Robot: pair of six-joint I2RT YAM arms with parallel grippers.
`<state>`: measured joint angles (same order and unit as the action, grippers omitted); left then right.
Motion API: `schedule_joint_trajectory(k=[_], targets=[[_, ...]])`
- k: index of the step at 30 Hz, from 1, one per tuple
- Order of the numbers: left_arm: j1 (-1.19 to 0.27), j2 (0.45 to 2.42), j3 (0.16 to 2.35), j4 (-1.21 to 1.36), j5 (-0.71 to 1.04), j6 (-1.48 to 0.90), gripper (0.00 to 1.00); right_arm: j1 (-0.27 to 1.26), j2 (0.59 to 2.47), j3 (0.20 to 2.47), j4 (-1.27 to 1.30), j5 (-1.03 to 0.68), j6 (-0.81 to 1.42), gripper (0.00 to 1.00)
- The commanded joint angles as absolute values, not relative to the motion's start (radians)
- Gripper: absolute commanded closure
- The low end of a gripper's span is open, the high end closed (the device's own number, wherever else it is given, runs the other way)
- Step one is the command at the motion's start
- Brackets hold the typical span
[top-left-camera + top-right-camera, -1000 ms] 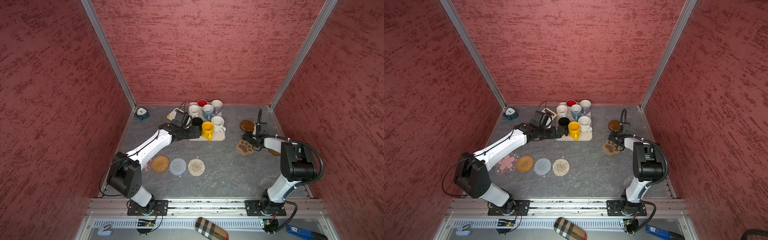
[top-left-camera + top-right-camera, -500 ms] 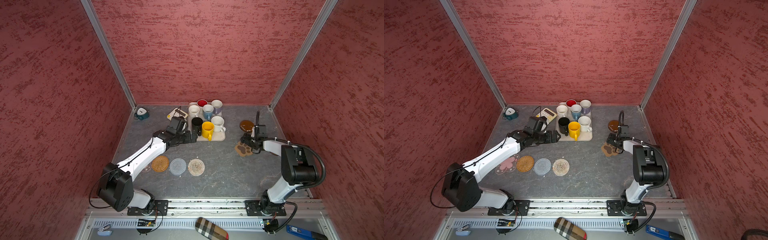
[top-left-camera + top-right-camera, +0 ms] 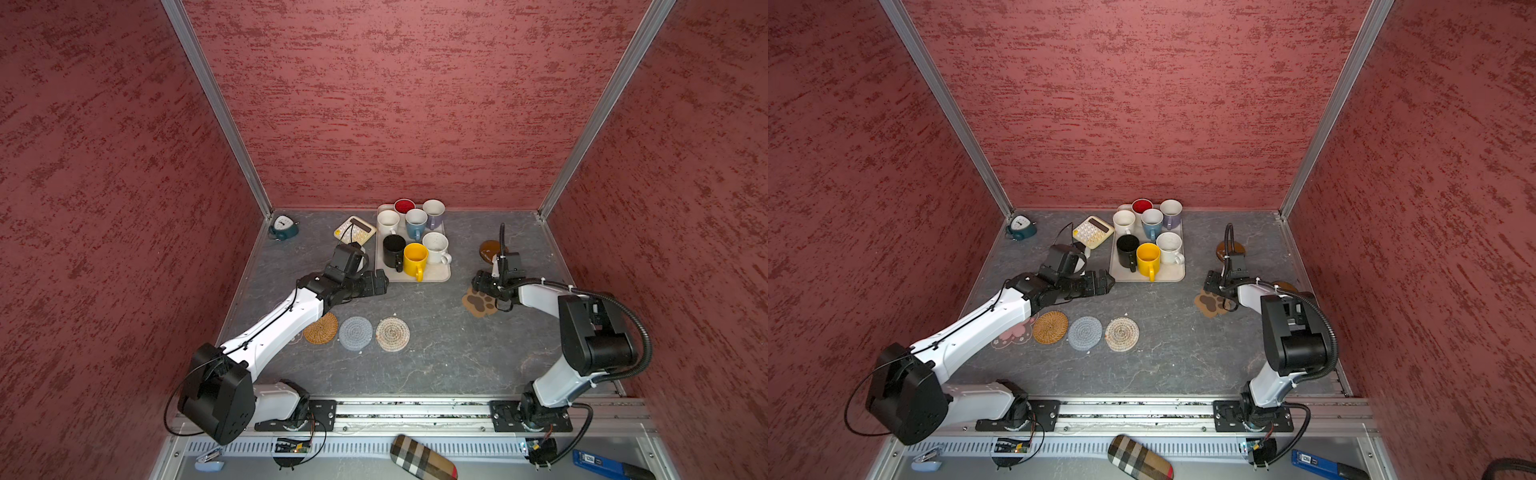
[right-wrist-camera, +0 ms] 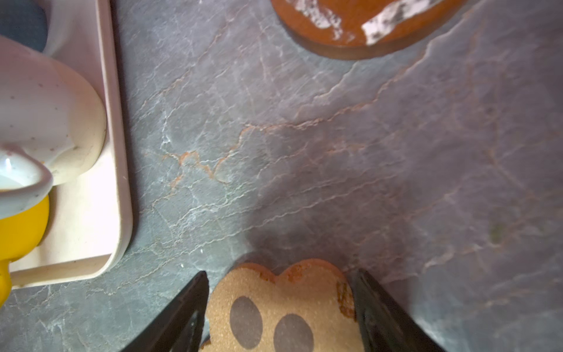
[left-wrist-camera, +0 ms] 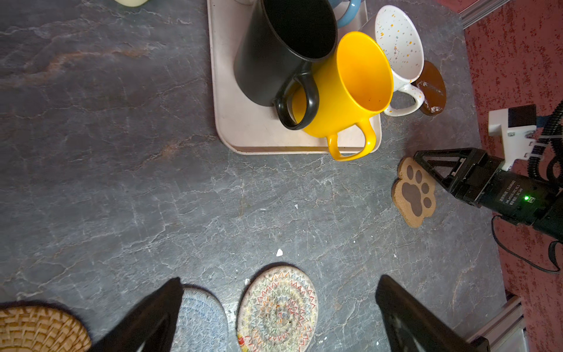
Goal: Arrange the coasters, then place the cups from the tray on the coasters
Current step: 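Pinch the paw-print cork coaster with right gripper and drag it toward the robot, then drag the paw-print coaster with right gripper toward the multicolour coaster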
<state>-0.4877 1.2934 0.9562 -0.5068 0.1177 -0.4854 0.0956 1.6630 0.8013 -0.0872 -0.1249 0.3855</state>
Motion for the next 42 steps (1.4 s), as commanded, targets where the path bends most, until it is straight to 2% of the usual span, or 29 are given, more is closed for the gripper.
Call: schedule_joint_trajectory(k=[1, 12, 21, 42], targets=[[-0.480, 1.262, 0.945, -0.491, 0.102, -0.491, 0.00, 0.122, 1.657, 0.764, -0.159, -0.124, 0.380, 0.25], [-0.465, 1.236, 0.922, -0.489, 0.101, -0.492, 0.01, 0.215, 1.630, 0.774, -0.230, -0.147, 0.375, 0.25], [-0.465, 1.235, 0.905, -0.477, 0.105, -0.494, 0.00, 0.242, 1.611, 0.757, -0.232, -0.243, 0.414, 0.26], [-0.453, 1.238, 0.869, -0.432, 0.126, -0.502, 0.00, 0.452, 1.532, 0.720, -0.232, -0.234, 0.513, 0.27]])
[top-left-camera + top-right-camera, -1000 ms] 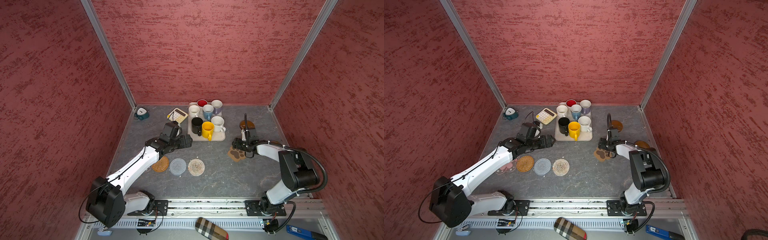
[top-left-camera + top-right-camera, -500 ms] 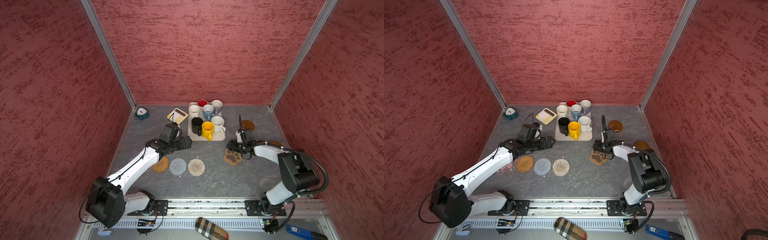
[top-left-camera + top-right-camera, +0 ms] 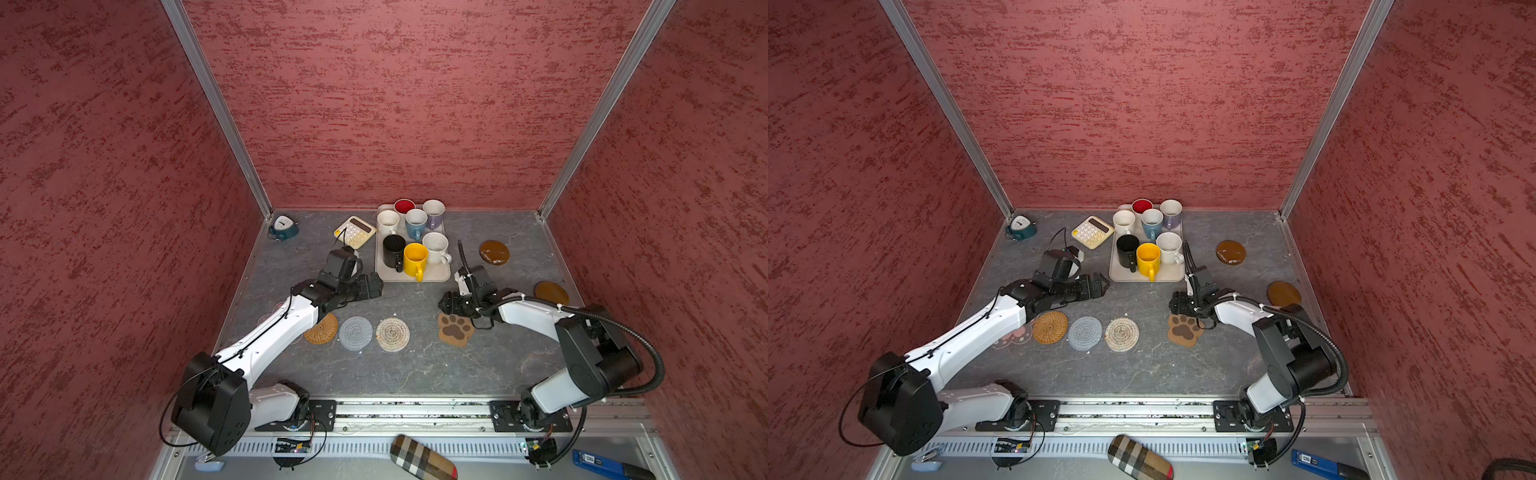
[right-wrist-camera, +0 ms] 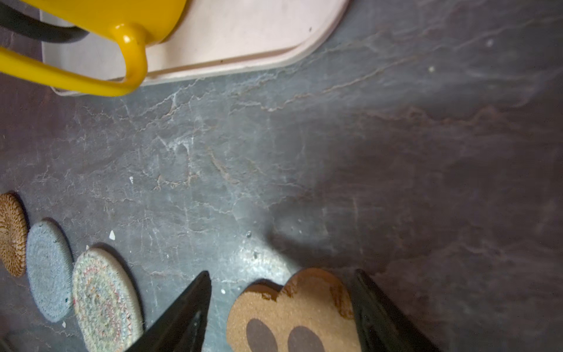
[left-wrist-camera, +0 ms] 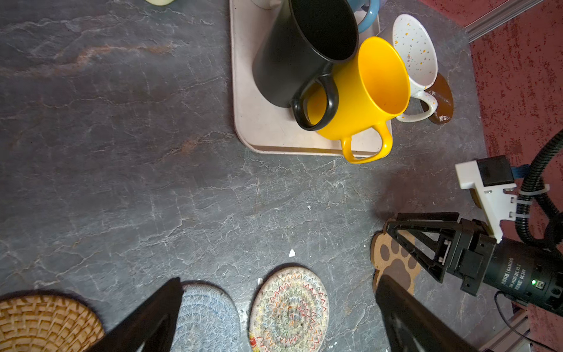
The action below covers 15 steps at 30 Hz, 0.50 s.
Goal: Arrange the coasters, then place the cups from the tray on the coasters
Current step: 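Drag the paw-print coaster with right gripper toward the multicolour coaster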
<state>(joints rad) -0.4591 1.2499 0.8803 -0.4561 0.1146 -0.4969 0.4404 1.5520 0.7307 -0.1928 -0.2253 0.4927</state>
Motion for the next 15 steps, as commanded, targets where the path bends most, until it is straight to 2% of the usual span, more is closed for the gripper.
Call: schedule_joint_trajectory(k=[1, 10, 15], targets=[[-0.454, 1.237, 0.867, -0.432, 0.127, -0.502, 0.01, 0.452, 1.525, 0.729, -0.243, -0.230, 0.504, 0.26], [-0.454, 1.217, 0.875, -0.460, 0.119, -0.499, 0.00, 0.451, 1.427, 0.811, -0.398, -0.114, 0.425, 0.17], [-0.454, 1.214, 0.876, -0.465, 0.111, -0.497, 0.01, 0.445, 1.378, 0.768, -0.428, -0.095, 0.416, 0.15]])
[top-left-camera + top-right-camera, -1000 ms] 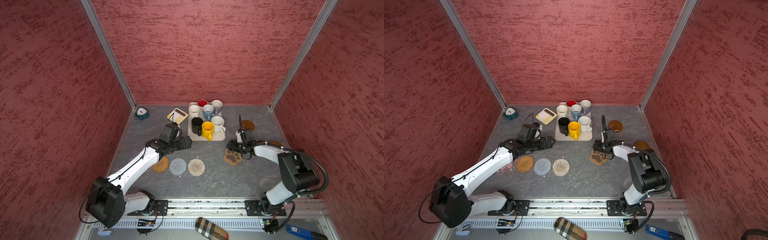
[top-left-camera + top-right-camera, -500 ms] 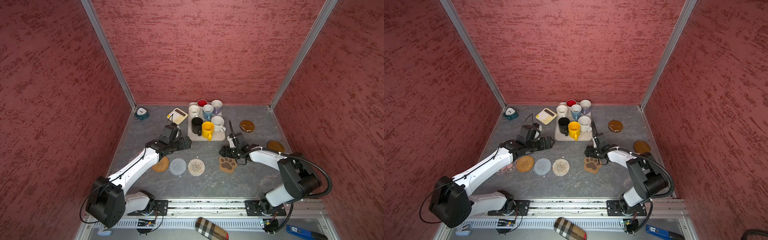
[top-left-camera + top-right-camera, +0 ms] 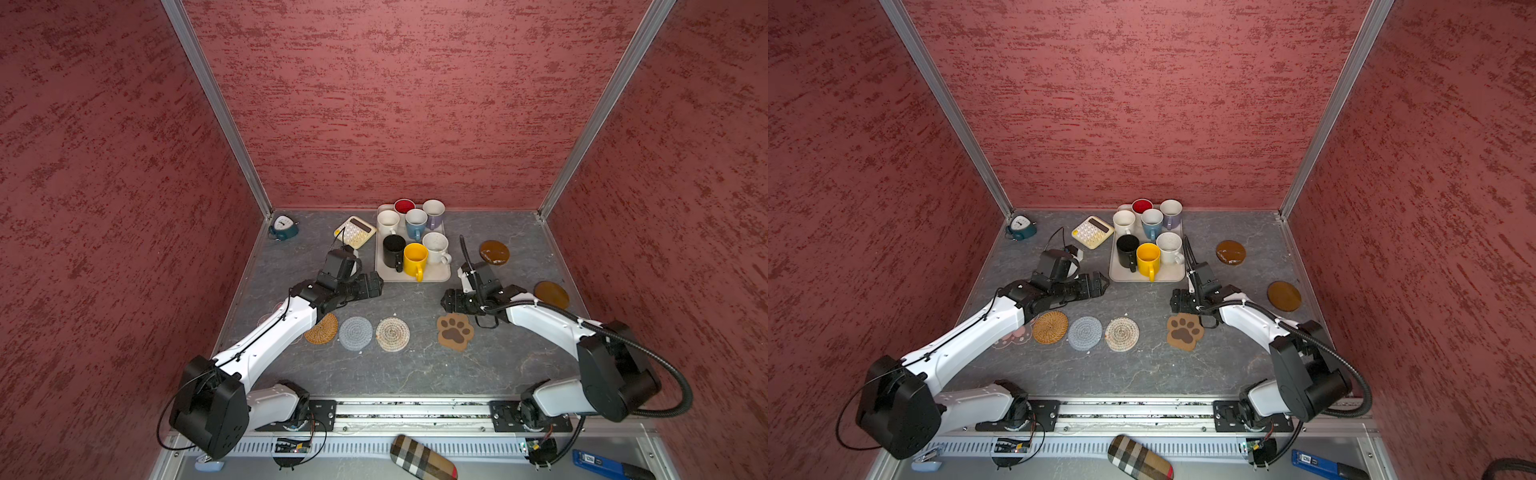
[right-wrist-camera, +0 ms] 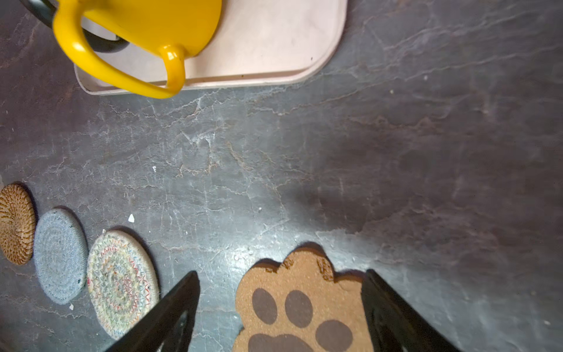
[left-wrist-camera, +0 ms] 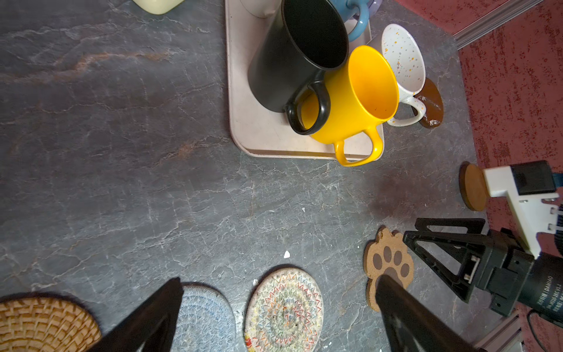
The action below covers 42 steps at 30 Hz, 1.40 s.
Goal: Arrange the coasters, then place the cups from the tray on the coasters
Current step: 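Drag the paw-print coaster with right gripper toward the multicolour coaster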
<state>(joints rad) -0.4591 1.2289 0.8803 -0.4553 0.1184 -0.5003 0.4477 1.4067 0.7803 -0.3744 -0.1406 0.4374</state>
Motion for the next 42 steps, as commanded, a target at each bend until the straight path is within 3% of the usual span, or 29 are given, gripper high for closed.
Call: schedule_joint_trajectory(k=[1, 18, 28, 42], targets=[[-0.453, 1.215, 0.876, -0.464, 0.110, -0.497, 0.00, 0.444, 1.369, 0.756, -0.432, -0.090, 0.414, 0.14], [-0.454, 1.220, 0.864, -0.467, 0.098, -0.502, 0.00, 0.441, 1.277, 0.624, -0.424, -0.056, 0.447, 0.14], [-0.454, 1.223, 0.870, -0.471, 0.093, -0.500, 0.00, 0.443, 1.321, 0.607, -0.384, -0.131, 0.446, 0.24], [-0.450, 1.236, 0.858, -0.454, 0.094, -0.503, 0.00, 0.462, 1.375, 0.606, -0.363, -0.160, 0.441, 0.23]])
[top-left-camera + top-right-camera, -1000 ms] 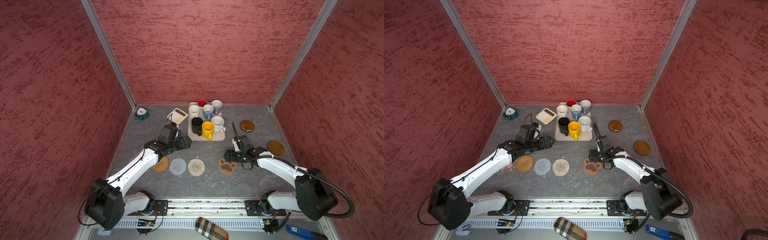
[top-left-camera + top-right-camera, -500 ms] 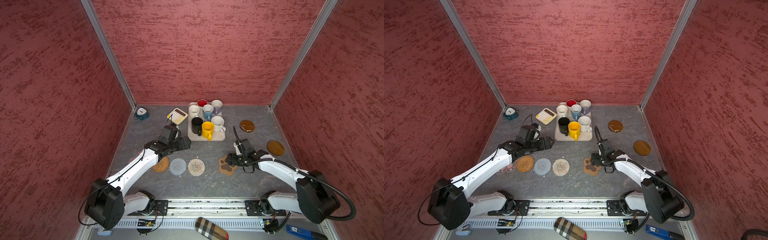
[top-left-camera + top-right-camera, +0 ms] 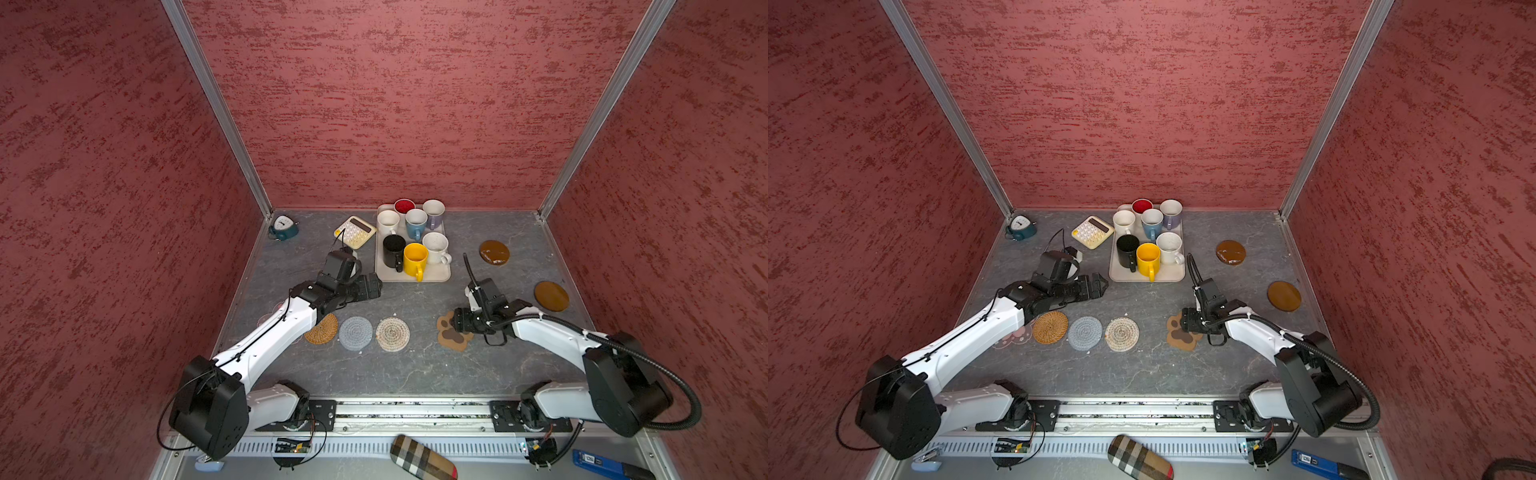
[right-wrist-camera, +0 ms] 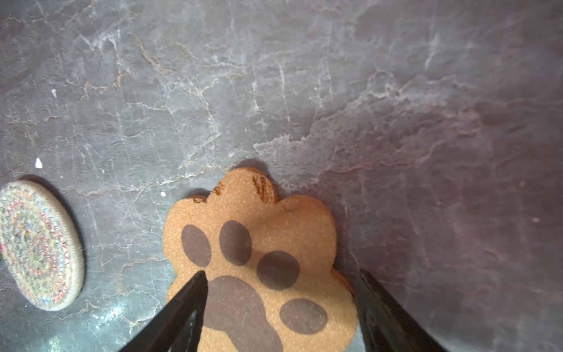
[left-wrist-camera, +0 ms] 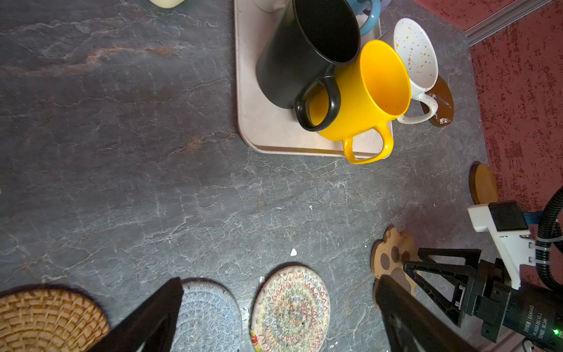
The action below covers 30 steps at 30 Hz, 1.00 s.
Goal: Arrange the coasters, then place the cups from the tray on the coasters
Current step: 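Drag the paw-print coaster with right gripper toward the multicolour coaster, then push the paw-print coaster into line beside the multicolour coaster and release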
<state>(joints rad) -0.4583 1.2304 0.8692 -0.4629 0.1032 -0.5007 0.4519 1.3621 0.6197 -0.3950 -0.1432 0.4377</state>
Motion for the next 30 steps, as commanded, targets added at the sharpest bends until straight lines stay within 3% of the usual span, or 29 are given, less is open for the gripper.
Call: schedule_joint_trajectory(k=[1, 30], targets=[[-0.448, 1.239, 0.857, -0.453, 0.096, -0.503, 0.01, 0.465, 1.376, 0.605, -0.358, -0.164, 0.444, 0.24], [-0.405, 1.183, 0.808, -0.451, 0.112, -0.502, 0.00, 0.652, 1.533, 0.710, -0.286, -0.202, 0.483, 0.27]])
